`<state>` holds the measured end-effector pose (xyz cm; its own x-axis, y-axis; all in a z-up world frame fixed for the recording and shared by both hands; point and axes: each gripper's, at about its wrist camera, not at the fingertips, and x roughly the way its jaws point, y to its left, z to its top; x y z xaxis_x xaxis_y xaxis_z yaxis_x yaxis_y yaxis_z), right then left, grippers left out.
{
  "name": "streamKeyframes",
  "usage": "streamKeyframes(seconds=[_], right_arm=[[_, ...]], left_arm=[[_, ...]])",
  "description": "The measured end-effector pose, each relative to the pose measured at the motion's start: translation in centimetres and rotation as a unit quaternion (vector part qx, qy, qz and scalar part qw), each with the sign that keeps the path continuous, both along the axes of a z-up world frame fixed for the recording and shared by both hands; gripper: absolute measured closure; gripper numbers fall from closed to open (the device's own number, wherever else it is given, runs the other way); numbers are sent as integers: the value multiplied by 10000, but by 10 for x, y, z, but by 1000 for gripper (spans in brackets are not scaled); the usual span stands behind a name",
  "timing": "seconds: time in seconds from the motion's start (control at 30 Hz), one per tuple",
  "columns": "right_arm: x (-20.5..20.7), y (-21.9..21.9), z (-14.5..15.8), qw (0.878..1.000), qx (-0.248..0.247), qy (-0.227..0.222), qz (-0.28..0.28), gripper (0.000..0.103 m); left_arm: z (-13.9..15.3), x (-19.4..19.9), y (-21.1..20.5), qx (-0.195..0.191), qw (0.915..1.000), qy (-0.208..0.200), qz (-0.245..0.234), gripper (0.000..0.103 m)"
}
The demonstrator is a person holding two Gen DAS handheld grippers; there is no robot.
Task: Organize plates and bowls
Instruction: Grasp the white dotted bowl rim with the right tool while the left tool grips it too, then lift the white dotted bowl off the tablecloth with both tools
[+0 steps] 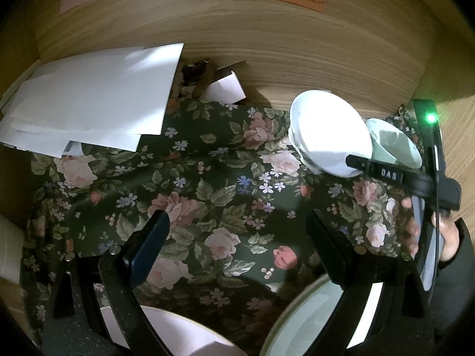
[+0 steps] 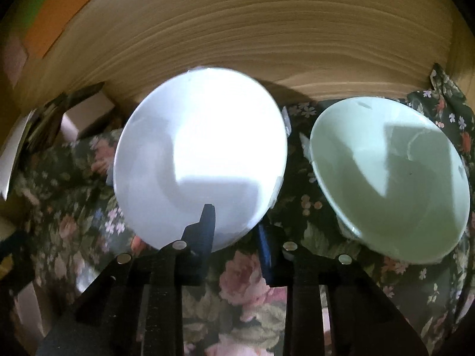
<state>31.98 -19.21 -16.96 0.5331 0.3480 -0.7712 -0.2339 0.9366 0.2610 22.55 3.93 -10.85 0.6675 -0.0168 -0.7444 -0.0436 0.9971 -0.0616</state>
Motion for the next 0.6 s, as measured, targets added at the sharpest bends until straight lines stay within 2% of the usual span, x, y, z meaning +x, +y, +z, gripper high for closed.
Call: streamKeyframes(seconds=[0.17,0.33,0.6], right_arm=[[-16,-3,5,9995,98,-18,301,81],[-32,-6,8,9970,474,126,603,82],[-35,-5,-4,9946,773,297,630,79]], left_arm=[[1,4,-4,41,10000,37,26,9],[2,4,-9,90,9999,28,57,9],[0,18,-24,184,9995,138,210,9]])
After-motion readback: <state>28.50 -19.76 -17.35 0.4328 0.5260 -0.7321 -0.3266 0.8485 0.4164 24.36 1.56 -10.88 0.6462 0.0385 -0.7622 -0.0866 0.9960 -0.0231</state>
